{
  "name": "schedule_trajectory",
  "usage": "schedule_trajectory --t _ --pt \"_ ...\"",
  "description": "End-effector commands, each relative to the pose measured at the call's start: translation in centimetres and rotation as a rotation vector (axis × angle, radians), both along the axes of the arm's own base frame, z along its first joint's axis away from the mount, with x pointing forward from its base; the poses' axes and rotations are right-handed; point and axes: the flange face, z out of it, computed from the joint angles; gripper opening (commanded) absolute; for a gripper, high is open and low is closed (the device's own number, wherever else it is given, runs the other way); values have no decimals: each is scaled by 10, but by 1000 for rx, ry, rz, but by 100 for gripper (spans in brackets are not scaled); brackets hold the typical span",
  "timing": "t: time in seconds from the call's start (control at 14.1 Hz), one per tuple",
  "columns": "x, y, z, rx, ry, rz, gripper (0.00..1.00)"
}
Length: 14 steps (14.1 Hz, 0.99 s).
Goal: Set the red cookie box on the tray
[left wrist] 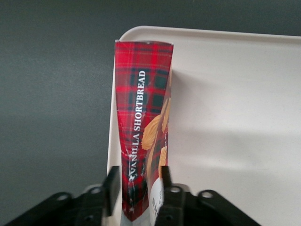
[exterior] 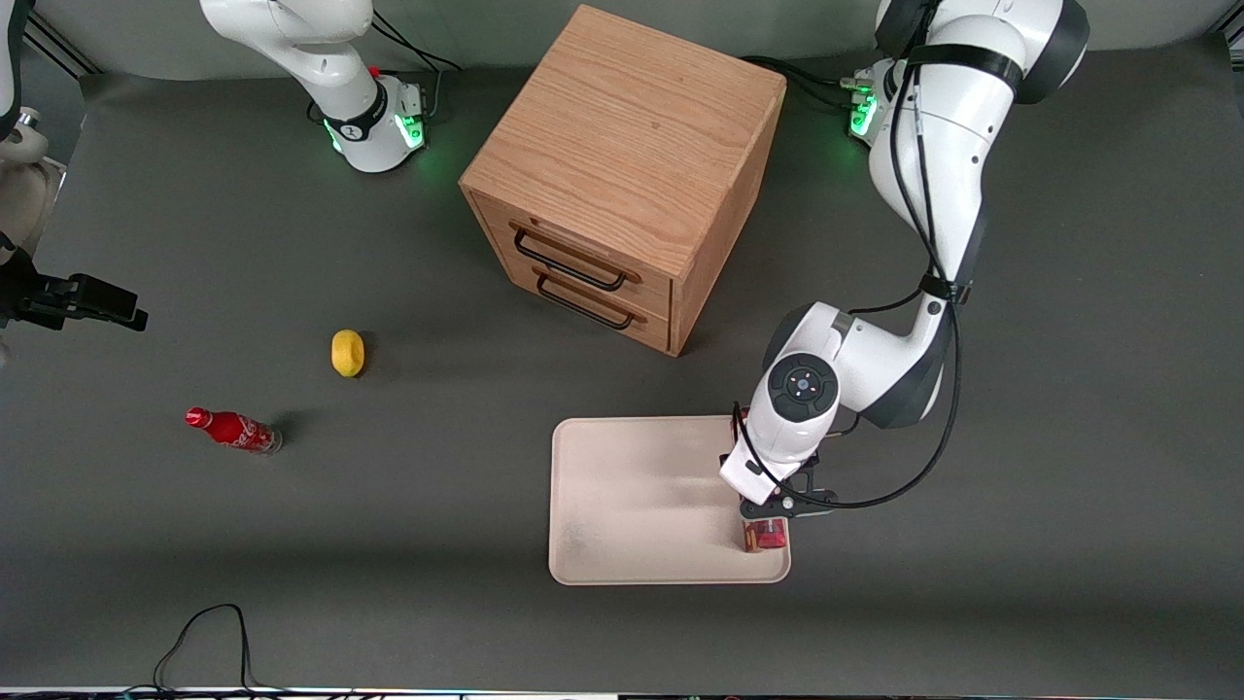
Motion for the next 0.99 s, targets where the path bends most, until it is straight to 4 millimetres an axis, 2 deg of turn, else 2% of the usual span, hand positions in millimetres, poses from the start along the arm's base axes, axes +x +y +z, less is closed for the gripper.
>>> schedule_trajectory --t 0.0,0.14,0.28,0.42,0.71,0.85,0.92 --pt "0 -2 6 -11 -10 29 100" --pt "3 0 20 -11 -19 31 100" --pt "2 5 48 10 2 46 100" --pt "1 16 93 37 30 62 100" --pt "-21 31 190 50 39 89 100" --pt "-39 46 246 39 51 106 100" --pt "-44 64 273 29 52 129 100"
